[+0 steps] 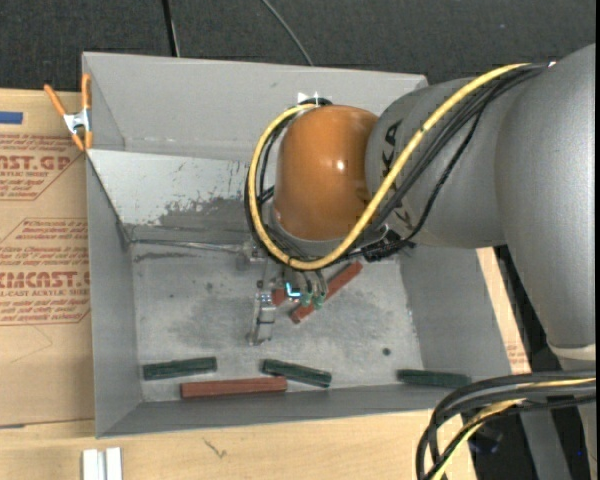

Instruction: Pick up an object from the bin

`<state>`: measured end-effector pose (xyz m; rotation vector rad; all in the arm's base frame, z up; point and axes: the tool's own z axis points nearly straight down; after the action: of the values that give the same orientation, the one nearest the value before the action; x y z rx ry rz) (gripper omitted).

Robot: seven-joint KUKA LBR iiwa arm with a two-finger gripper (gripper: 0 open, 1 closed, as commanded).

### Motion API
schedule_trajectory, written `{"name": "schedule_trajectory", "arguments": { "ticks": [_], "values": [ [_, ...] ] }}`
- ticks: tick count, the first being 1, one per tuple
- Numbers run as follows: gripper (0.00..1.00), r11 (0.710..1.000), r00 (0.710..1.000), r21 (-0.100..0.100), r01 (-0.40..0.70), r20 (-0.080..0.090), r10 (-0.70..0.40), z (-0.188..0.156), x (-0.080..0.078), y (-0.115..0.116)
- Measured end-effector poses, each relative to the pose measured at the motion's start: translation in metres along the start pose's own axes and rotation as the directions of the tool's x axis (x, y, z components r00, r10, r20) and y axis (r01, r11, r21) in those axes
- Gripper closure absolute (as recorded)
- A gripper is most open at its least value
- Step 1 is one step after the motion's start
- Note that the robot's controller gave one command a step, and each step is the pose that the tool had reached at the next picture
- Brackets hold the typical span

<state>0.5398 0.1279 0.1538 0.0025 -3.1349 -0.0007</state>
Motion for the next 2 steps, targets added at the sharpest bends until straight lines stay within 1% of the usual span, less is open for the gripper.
{"name": "schedule_trajectory", "arguments": {
  "ticks": [1, 2],
  "values": [
    [0.00, 1.000, 1.000, -0.001, -0.001, 0.008, 0.001, -0.004, -0.002, -0.001],
    [0.00, 1.000, 1.000, -0.002, -0.018, 0.007, 0.018, -0.005, 0.000, -0.046]
  ]
}}
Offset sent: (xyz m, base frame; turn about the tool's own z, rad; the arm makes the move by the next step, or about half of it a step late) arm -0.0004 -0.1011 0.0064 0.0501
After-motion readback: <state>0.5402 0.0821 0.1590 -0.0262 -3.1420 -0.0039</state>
